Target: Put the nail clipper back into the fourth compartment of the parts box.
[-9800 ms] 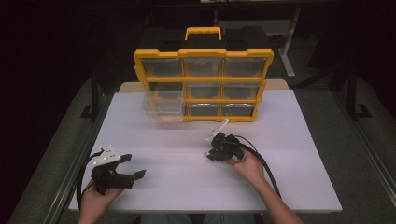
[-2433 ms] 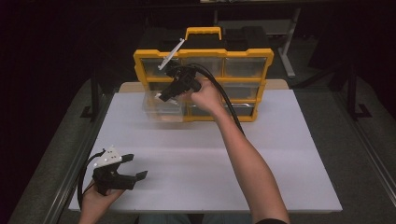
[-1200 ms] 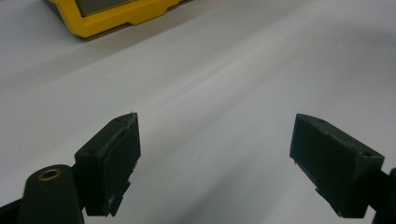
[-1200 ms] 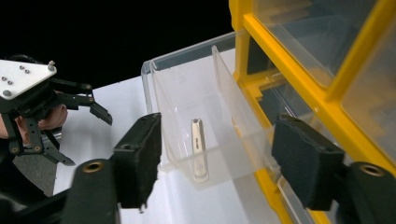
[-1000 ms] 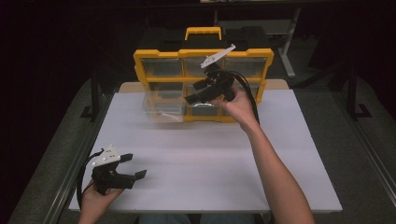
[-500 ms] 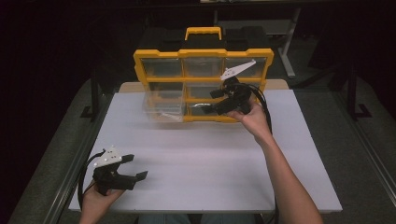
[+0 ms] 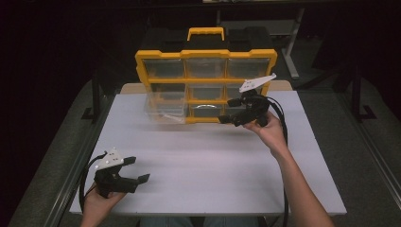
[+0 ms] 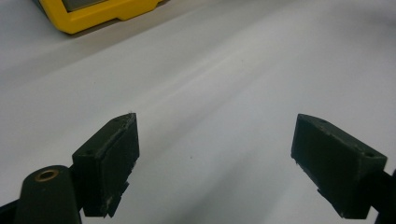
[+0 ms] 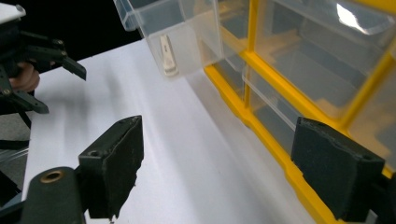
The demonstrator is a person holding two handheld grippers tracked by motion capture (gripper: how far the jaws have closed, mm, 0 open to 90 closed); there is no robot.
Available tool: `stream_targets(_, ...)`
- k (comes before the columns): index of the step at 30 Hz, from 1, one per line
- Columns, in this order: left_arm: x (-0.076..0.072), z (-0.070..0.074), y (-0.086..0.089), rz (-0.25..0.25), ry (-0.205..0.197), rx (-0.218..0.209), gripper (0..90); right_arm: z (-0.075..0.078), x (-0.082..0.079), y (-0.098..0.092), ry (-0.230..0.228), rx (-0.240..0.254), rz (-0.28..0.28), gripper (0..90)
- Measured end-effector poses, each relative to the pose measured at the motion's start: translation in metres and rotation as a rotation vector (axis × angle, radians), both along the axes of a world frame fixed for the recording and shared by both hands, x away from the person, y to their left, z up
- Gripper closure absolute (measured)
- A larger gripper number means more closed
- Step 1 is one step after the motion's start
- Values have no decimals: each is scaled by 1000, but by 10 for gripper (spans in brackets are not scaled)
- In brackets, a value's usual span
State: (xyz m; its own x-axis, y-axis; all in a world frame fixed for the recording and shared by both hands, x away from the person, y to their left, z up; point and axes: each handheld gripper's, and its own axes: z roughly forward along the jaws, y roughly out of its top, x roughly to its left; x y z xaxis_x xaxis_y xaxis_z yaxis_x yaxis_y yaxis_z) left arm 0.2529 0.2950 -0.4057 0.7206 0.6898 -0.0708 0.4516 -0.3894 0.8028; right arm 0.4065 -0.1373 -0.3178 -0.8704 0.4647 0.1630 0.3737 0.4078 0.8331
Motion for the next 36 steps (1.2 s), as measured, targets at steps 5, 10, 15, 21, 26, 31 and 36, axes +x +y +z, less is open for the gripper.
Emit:
stream_targets(5, 0, 1, 1, 3, -1, 1, 152, -10, -11, -15, -4, -4, -25, 158)
stream_targets(10, 1, 1, 2, -3, -10, 9, 152, -18, -19, -25, -5, -3, -45, 158)
stream_targets(15, 0, 0, 2, 3, -6, 5, 152, -27, -28, -33, -10, -11, -54, 158)
stream_targets(21, 0, 1, 2, 3, -7, 5, 152, -38, -41, -44, -1, -19, -70, 158)
stream_targets(26, 0, 1, 2, 5, -8, 4, 152, -45, -49, -53, -6, -25, -88, 156)
stream_targets(31, 0, 1, 2, 6, -6, 3, 152, -52, -59, -63, -2, -23, -110, 156)
stream_targets(36, 0, 1, 3, 4, -6, 9, 152, -61, -66, -73, 0, -22, -127, 157)
